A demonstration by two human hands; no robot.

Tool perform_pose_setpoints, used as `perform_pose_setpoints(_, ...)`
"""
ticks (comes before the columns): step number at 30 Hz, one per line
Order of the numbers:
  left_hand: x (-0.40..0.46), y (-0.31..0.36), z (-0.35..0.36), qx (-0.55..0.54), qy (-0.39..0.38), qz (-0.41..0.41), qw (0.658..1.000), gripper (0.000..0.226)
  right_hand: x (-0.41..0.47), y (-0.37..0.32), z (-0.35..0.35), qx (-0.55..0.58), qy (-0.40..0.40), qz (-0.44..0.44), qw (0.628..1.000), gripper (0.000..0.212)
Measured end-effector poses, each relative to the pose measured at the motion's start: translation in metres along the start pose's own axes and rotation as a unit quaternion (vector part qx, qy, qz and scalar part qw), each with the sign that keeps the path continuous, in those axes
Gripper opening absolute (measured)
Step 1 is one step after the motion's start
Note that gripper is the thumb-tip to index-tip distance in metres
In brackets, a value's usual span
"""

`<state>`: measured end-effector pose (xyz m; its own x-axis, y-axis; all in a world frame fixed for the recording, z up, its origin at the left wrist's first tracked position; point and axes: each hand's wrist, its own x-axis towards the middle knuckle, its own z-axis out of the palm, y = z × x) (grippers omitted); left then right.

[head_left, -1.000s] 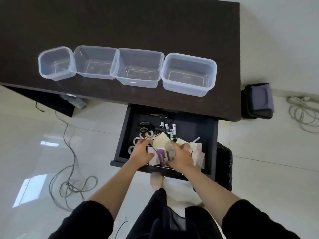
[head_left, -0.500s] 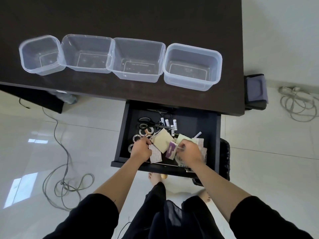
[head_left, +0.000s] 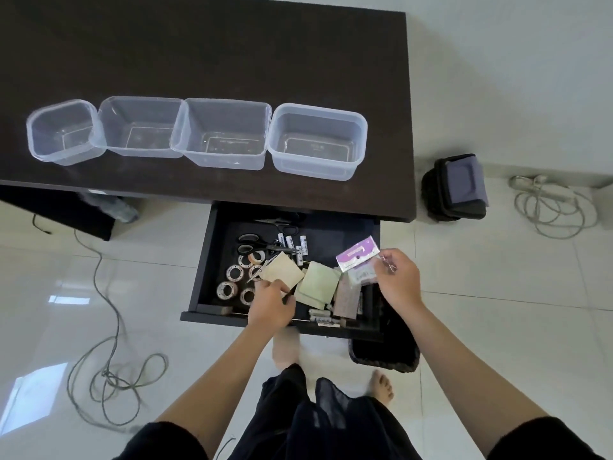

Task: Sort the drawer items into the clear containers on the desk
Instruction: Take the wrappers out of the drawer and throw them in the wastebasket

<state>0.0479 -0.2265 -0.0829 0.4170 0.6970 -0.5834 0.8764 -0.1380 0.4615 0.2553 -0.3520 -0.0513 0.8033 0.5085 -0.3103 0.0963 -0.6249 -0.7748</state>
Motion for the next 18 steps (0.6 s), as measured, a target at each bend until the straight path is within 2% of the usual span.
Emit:
perform_pose_setpoints(6,-0.043,0.055,0.055,-0.012,-0.006,0.101,0.995,0.037,-0.011,0.047,-0.053,0.028,0.018,0.008,0.999,0.005)
perform_pose_setpoints(11,-0.067,0.093,0.099,0.065,-0.003,0.189,0.980,0.053,-0.020,0.090,-0.090,0.059,0.032,0.053,0.996,0.005)
perform_pose_setpoints(18,-0.073,0.097,0.118,0.072,0.035,0.169,0.982,0.050,-0.027,0.136,-0.101,0.008,-0.054,0.100,0.994,0.019)
